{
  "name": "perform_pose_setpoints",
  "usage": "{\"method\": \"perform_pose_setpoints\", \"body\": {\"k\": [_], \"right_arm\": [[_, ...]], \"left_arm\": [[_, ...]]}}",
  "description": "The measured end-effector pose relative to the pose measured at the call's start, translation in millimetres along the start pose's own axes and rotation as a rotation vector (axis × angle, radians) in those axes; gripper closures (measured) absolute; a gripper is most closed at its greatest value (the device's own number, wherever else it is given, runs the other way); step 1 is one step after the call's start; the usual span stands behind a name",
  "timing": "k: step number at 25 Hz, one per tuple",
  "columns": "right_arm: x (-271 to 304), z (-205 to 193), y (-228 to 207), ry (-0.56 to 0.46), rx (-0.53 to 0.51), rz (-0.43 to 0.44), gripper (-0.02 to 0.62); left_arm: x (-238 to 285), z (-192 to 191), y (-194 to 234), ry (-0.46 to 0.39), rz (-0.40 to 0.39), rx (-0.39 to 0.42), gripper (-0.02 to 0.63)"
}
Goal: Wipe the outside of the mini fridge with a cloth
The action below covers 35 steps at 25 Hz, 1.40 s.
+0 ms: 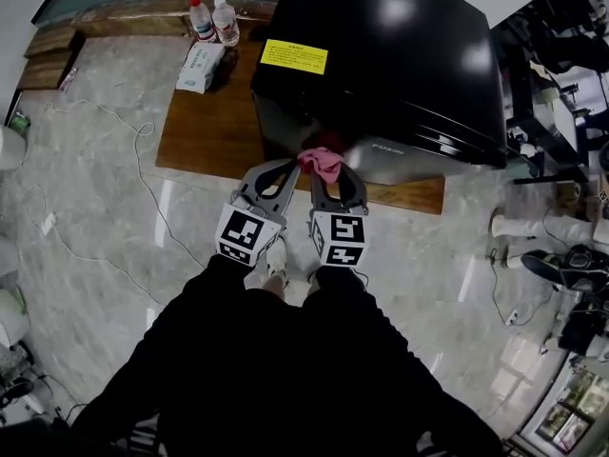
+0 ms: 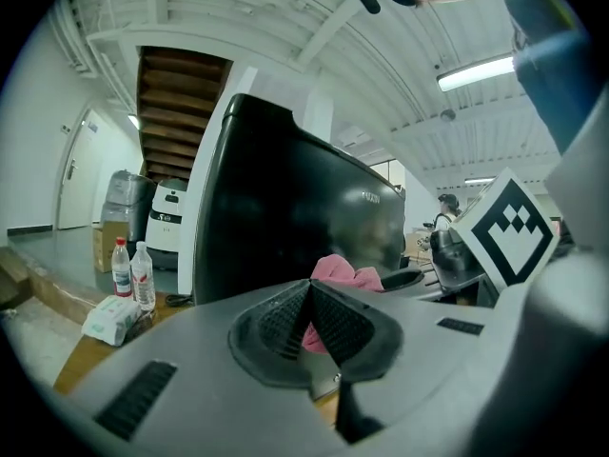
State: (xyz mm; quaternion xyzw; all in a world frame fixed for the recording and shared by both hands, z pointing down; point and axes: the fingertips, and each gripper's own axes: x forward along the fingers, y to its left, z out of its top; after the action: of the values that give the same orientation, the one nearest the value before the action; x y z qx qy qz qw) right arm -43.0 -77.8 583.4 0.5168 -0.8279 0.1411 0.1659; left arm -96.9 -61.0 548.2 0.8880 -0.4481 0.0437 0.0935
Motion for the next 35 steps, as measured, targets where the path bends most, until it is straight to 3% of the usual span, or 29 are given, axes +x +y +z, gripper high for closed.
{"method": "perform_pose_setpoints", "body": {"k": [20,29,35], "right_arm": [[86.5,-164.9,-11.8,0.296,0.056,0.014,0.448],[102.0,-208.8,-13.5,0.375,0.101,0.064,0.445],[51.9,-158.6,-1.7,0.285,0.115,0.135,0.445]], "left_arm": [[44.0,-177.3,32.7,0.282,0.045,-0.026,0.600],[35.6,-181.8,33.2,0.270,0.054,-0.069,0.600],[12.7,-128.6,24.5,0.205,0.028,-0.077,0.600]]}}
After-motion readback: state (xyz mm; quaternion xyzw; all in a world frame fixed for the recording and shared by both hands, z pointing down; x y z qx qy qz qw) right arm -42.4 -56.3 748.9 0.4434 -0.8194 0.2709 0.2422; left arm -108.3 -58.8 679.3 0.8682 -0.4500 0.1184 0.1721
